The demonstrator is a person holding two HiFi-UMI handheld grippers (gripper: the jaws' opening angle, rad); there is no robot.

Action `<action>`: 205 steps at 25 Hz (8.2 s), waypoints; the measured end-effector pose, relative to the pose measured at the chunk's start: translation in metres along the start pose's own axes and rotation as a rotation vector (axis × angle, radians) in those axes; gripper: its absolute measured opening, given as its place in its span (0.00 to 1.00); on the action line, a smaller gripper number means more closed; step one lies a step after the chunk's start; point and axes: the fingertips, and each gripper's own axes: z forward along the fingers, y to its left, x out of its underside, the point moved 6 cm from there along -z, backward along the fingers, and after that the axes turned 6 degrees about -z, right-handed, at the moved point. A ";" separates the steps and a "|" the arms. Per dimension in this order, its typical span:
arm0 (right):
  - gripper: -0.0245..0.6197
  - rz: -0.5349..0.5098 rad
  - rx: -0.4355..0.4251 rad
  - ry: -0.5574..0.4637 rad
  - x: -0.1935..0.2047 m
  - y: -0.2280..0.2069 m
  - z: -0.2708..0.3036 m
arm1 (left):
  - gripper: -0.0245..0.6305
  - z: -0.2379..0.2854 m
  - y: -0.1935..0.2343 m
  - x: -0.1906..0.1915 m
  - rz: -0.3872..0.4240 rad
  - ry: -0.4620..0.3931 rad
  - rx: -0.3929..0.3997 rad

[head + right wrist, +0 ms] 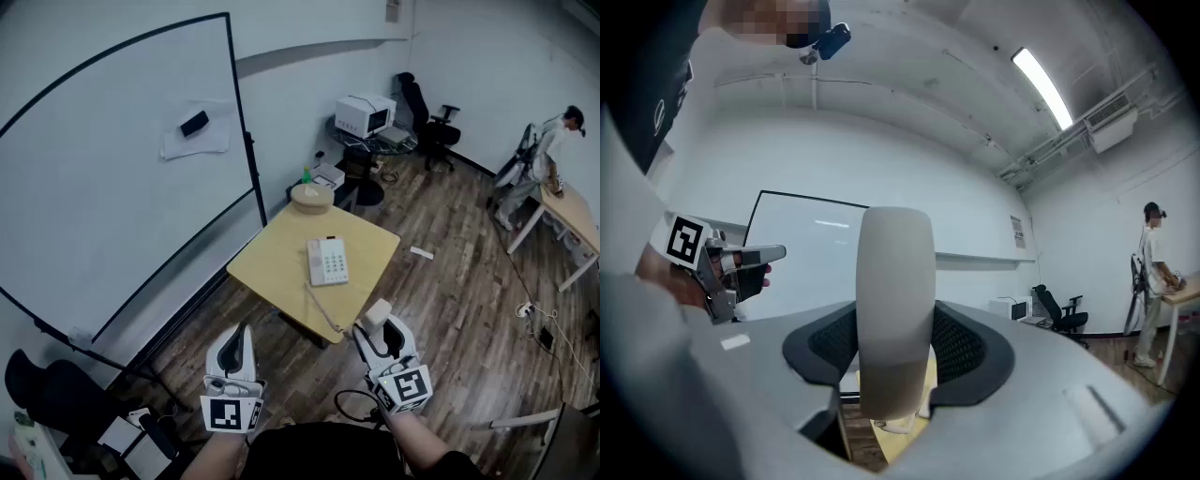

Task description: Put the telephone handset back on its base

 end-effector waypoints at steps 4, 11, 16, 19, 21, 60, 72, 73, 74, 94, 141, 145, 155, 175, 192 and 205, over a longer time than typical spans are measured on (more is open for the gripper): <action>0.40 0.016 0.000 0.003 -0.002 0.005 0.006 | 0.04 0.002 0.006 -0.003 -0.003 0.002 0.005; 0.40 0.082 0.035 -0.001 0.006 0.000 0.018 | 0.04 0.007 0.016 0.002 0.000 0.004 0.008; 0.40 0.086 0.055 -0.006 0.006 -0.006 0.021 | 0.04 0.014 0.019 0.007 0.004 0.007 0.000; 0.40 0.086 0.050 -0.009 0.005 -0.009 0.020 | 0.04 0.019 0.014 0.009 0.006 0.015 -0.002; 0.40 0.082 0.041 -0.011 0.007 -0.013 0.021 | 0.04 0.023 0.009 0.011 0.012 0.016 -0.003; 0.39 0.054 0.204 0.095 0.027 -0.062 0.305 | 0.04 0.294 0.209 0.128 -0.066 0.057 0.147; 0.39 0.051 0.224 0.137 0.049 -0.089 0.350 | 0.04 0.338 0.215 0.160 -0.105 0.033 0.164; 0.39 0.054 0.221 0.143 0.052 -0.093 0.353 | 0.04 0.340 0.213 0.162 -0.106 0.033 0.160; 0.39 0.055 0.217 0.149 0.055 -0.097 0.357 | 0.04 0.343 0.210 0.164 -0.102 0.032 0.158; 0.39 0.079 0.161 0.412 0.176 -0.134 0.443 | 0.04 0.344 0.201 0.215 -0.060 0.161 0.111; 0.40 0.299 0.185 1.135 0.408 -0.102 0.475 | 0.04 0.334 0.209 0.270 -0.099 0.259 0.109; 0.40 0.317 0.170 1.189 0.408 -0.100 0.468 | 0.04 0.335 0.208 0.272 -0.104 0.261 0.113; 0.45 0.242 0.112 1.100 0.400 -0.104 0.478 | 0.04 0.343 0.206 0.272 -0.107 0.254 0.131; 0.42 0.250 0.082 1.118 0.401 -0.101 0.473 | 0.04 0.338 0.202 0.275 -0.124 0.259 0.132; 0.33 0.084 0.004 0.627 0.198 -0.116 0.432 | 0.04 0.351 0.192 0.245 -0.149 0.237 0.142; 0.07 -0.086 0.154 0.280 0.085 -0.127 0.387 | 0.04 0.373 0.149 0.192 -0.127 0.195 0.238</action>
